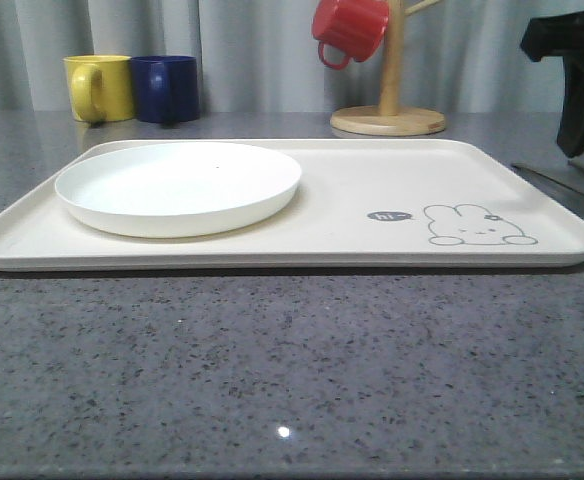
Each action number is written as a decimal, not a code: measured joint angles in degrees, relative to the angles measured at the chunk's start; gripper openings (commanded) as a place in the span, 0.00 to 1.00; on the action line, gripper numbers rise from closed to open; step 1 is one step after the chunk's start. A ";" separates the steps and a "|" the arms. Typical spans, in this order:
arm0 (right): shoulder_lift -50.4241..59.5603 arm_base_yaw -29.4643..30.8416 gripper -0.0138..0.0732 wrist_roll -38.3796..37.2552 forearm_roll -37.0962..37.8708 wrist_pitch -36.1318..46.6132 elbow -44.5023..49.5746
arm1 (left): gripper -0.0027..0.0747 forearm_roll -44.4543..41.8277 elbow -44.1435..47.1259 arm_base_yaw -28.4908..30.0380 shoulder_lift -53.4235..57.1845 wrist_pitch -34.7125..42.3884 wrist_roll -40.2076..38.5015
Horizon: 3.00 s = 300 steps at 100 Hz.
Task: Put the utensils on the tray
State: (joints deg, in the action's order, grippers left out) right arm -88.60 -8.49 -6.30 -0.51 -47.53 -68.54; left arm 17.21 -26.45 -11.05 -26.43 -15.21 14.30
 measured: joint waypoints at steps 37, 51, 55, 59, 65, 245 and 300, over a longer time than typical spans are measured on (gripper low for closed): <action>-4.58 0.00 0.56 0.00 0.51 0.21 0.00 | 0.01 0.00 0.00 0.00 0.00 0.00 0.00; -5.25 0.00 0.56 0.00 0.51 0.28 -0.13 | 0.01 0.00 0.00 0.00 0.00 0.00 0.00; -5.59 0.00 0.56 0.00 0.51 0.42 -0.13 | 0.01 0.00 0.00 0.00 0.00 0.00 0.00; -5.82 0.00 0.56 0.00 0.51 0.42 -0.13 | 0.01 0.00 0.00 0.00 0.00 0.00 0.00; -6.04 0.00 0.55 0.00 0.51 0.46 -0.38 | 0.01 0.00 0.00 0.00 0.00 0.00 0.00; -13.69 -25.94 0.19 -33.93 12.14 1.06 -13.26 | 0.01 0.00 0.00 0.00 0.00 0.00 0.00; -16.27 -26.08 0.28 -34.47 12.73 1.53 -13.62 | 0.01 0.00 0.00 0.00 0.00 0.00 0.00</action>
State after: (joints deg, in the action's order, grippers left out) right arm -104.87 -34.56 -40.77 12.22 -46.00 -82.16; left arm 17.21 -26.45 -11.05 -26.43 -15.21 14.30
